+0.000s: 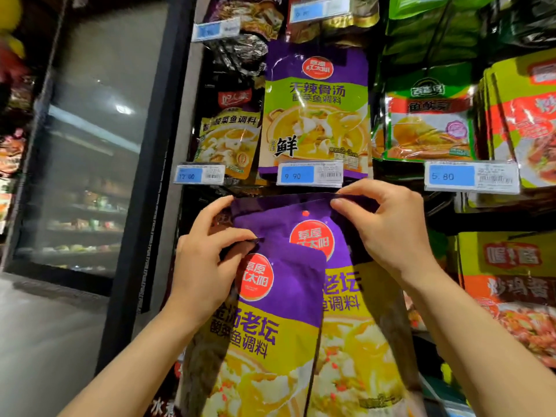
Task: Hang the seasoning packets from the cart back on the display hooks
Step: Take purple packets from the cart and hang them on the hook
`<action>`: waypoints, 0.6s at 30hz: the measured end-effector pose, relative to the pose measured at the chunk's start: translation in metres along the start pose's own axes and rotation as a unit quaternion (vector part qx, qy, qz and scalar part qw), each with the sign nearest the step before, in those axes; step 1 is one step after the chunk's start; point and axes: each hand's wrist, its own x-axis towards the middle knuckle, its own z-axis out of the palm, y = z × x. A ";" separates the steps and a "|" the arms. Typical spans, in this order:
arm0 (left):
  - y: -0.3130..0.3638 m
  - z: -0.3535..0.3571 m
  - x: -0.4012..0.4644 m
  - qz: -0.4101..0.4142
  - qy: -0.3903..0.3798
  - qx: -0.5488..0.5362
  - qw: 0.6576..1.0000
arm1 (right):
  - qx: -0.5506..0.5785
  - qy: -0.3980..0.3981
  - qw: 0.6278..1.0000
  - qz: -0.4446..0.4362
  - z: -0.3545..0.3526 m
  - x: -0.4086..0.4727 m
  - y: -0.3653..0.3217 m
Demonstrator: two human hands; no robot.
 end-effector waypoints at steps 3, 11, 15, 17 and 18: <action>-0.006 0.001 0.005 -0.029 0.005 -0.029 0.999 | -0.007 0.002 1.000 0.021 0.008 0.007 0.002; -0.016 0.017 0.023 -0.075 -0.047 -0.005 0.996 | 0.023 0.025 0.989 0.144 0.033 0.011 0.035; -0.020 0.032 0.030 -0.082 -0.041 0.005 0.996 | 0.041 0.031 0.982 0.180 0.037 0.017 0.048; -0.022 0.036 0.034 -0.077 -0.028 0.006 0.997 | 0.062 0.035 0.978 0.197 0.041 0.021 0.054; -0.023 0.037 0.036 -0.072 -0.018 0.002 0.997 | 0.072 0.037 0.976 0.203 0.043 0.023 0.056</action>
